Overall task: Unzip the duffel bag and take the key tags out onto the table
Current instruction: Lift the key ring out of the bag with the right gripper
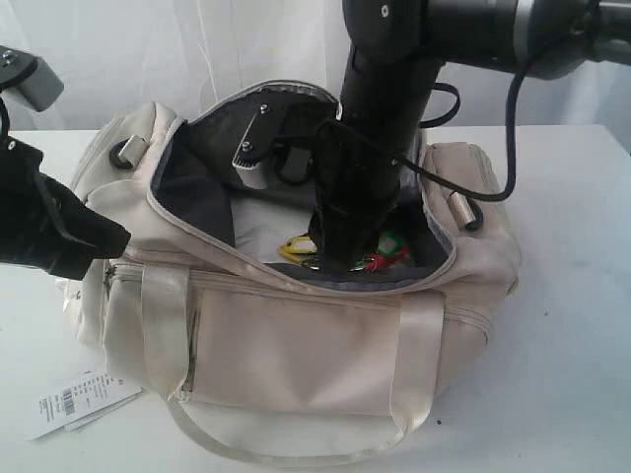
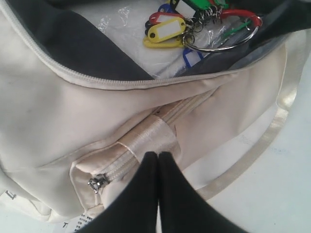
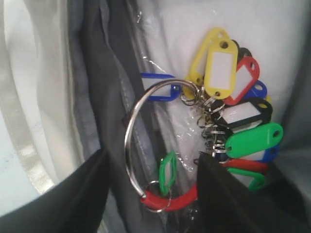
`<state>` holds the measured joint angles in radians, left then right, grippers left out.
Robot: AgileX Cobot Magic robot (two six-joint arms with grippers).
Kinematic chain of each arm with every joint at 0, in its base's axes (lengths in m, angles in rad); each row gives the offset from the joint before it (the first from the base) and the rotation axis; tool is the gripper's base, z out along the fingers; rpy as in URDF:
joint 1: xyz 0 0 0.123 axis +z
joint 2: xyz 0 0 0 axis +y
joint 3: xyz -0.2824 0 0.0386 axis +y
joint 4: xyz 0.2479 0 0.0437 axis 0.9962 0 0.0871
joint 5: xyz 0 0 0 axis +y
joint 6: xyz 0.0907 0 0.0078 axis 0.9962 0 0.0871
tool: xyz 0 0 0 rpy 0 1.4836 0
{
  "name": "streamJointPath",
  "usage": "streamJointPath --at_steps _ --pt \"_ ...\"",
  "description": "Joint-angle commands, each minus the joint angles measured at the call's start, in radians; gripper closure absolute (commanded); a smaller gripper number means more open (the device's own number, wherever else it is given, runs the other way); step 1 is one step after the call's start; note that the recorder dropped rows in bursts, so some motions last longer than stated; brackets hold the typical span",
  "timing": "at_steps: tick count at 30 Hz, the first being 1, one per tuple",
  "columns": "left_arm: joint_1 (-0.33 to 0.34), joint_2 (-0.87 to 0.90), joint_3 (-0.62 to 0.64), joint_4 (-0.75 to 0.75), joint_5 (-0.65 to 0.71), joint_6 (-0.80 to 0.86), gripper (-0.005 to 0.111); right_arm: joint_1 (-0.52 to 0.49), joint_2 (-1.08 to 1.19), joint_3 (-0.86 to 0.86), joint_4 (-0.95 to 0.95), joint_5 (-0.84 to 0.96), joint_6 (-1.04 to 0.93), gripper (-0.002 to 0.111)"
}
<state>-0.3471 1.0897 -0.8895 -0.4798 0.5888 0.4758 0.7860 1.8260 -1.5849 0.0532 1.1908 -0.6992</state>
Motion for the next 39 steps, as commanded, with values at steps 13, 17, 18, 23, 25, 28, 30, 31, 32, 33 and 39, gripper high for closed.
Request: streamJointPath --at_steps 13,17,18,23,25,28,30,31,32,33,39 --pt "-0.004 -0.007 0.006 -0.028 0.018 0.004 0.107 -0.007 0.009 -0.026 -0.053 -0.016 0.022 0.108" --pt "-0.004 -0.007 0.006 -0.028 0.018 0.004 0.107 -0.007 -0.045 -0.057 -0.063 -0.028 0.031 0.108" --pt "-0.004 -0.007 0.006 -0.028 0.018 0.004 0.107 -0.007 -0.06 -0.059 -0.063 -0.036 0.033 0.108" --pt "-0.004 -0.007 0.006 -0.036 0.018 0.004 0.107 -0.007 -0.129 -0.059 -0.046 -0.051 0.105 0.108" --pt "-0.004 -0.007 0.006 -0.036 0.024 0.004 0.107 -0.007 -0.161 -0.059 -0.026 -0.053 0.122 0.108" --pt "-0.004 -0.007 0.006 -0.036 0.024 0.004 0.107 -0.009 -0.206 -0.059 -0.02 -0.055 0.15 0.108" --pt "-0.004 -0.007 0.006 -0.036 0.029 0.004 0.107 -0.01 -0.239 -0.059 -0.032 -0.053 0.164 0.108" --pt "-0.004 -0.007 0.006 -0.036 0.031 0.004 0.107 -0.01 -0.253 -0.059 -0.041 -0.053 0.17 0.108" --pt "-0.004 -0.007 0.006 -0.036 0.031 0.004 0.107 -0.01 -0.275 -0.059 -0.059 -0.051 0.189 0.108" --pt "-0.004 -0.007 0.006 -0.038 0.031 0.004 0.107 -0.01 -0.289 -0.059 -0.07 -0.051 0.204 0.108" --pt "-0.004 -0.007 0.006 -0.043 0.031 0.004 0.107 -0.01 -0.394 -0.053 -0.199 -0.047 0.313 0.108"
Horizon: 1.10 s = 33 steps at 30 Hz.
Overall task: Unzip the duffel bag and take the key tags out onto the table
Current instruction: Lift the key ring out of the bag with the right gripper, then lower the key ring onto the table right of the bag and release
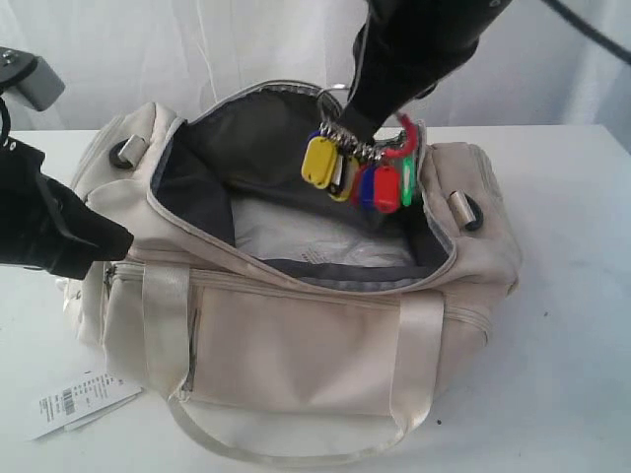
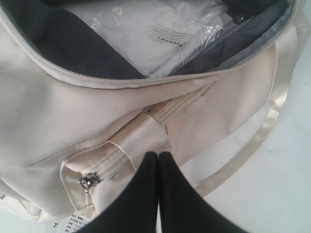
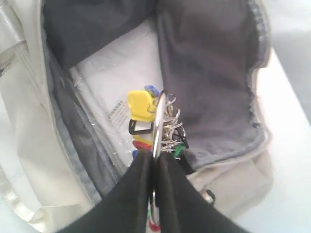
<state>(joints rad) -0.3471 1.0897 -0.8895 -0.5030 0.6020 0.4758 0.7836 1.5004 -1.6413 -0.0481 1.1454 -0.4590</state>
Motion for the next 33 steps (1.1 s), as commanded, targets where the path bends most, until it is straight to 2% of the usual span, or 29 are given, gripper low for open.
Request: streamJointPath --at_steps 1,5,11,19,26,33 --pt "-0.004 -0.007 0.006 -0.022 0.018 0.004 0.107 -0.008 -0.085 0.004 -0.141 0.006 0.096 0.108" --pt "-0.004 -0.007 0.006 -0.034 0.018 0.004 0.107 -0.008 -0.152 0.008 -0.246 0.058 0.183 0.108" --pt "-0.004 -0.007 0.006 -0.034 0.018 0.004 0.107 -0.008 -0.27 0.084 -0.289 0.073 0.232 0.108" --pt "-0.004 -0.007 0.006 -0.034 0.018 0.004 0.107 -0.008 -0.42 0.269 -0.484 0.069 0.366 0.108" --pt "-0.004 -0.007 0.006 -0.034 0.018 0.004 0.107 -0.01 -0.493 0.478 -0.655 0.009 0.572 0.108" --pt "-0.004 -0.007 0.006 -0.034 0.018 0.004 0.107 -0.181 -0.399 0.644 -0.589 -0.038 0.575 0.108"
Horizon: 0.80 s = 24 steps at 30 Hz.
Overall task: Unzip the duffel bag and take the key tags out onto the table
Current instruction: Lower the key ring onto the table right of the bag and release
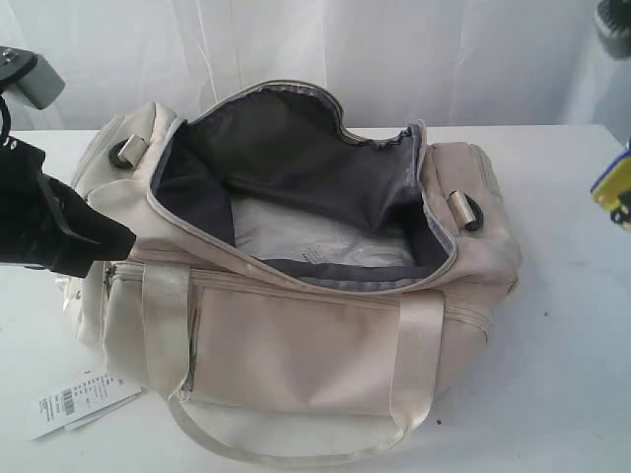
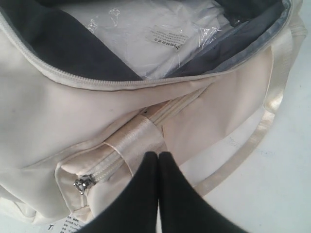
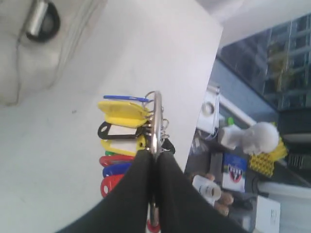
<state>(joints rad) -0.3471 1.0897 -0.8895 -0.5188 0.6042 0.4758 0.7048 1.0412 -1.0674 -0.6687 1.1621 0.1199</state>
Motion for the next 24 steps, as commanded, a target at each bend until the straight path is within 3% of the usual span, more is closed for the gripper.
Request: streamJointPath --at_steps 1,7,20,24 --pt "-0.004 -0.007 0.006 -0.018 0.016 0.004 0.107 -0.13 0.077 0.079 0.061 -0.077 -0.029 0.108" --pt "-0.004 -0.007 0.006 -0.018 0.016 0.004 0.107 -0.275 0.209 0.094 0.388 -0.24 -0.226 0.108" --pt "-0.004 -0.007 0.006 -0.022 0.013 0.004 0.107 -0.287 0.515 0.094 0.509 -0.279 -0.248 0.108" --pt "-0.004 -0.007 0.006 -0.027 0.011 0.004 0.107 -0.287 0.556 0.094 0.644 -0.315 -0.248 0.108"
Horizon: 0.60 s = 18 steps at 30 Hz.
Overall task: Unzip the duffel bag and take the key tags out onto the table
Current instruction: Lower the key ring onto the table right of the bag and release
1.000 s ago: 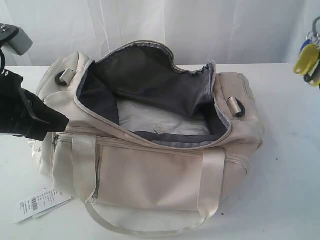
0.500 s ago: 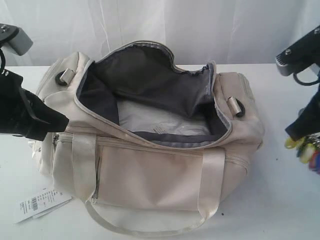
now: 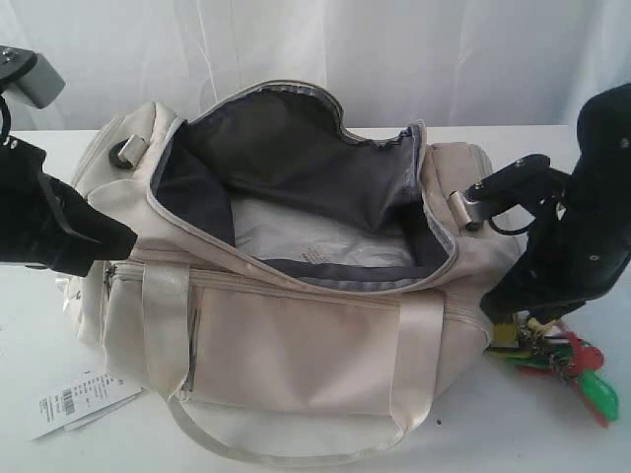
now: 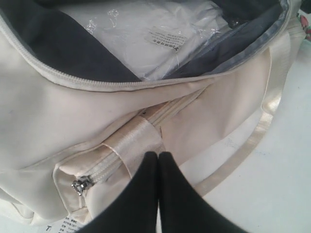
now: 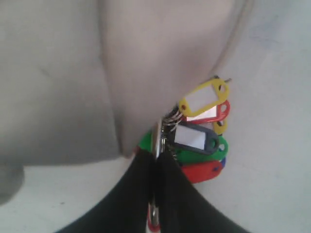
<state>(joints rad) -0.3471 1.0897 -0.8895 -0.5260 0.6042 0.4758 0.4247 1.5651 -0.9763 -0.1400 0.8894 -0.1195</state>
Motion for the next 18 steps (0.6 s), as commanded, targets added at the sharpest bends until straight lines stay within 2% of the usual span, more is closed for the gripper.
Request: streamJointPath --at_steps 1,7,9,13,18 --pt "-0.004 -0.007 0.006 -0.019 0.011 0.004 0.107 -0.007 0.037 0.003 0.14 -0.047 -0.009 0.108" --pt "-0.004 -0.007 0.006 -0.019 0.004 0.004 0.107 -0.007 0.056 0.003 0.177 -0.066 -0.015 0.108" --pt "-0.004 -0.007 0.006 -0.019 0.004 0.004 0.107 -0.007 0.056 0.003 0.177 -0.066 -0.011 0.103" --pt "-0.004 -0.007 0.006 -0.019 0.004 0.004 0.107 -0.007 0.054 0.001 0.177 -0.031 -0.01 0.084" --pt "-0.004 -0.007 0.006 -0.019 0.004 0.004 0.107 -0.007 0.017 0.001 0.177 -0.006 -0.01 0.054"
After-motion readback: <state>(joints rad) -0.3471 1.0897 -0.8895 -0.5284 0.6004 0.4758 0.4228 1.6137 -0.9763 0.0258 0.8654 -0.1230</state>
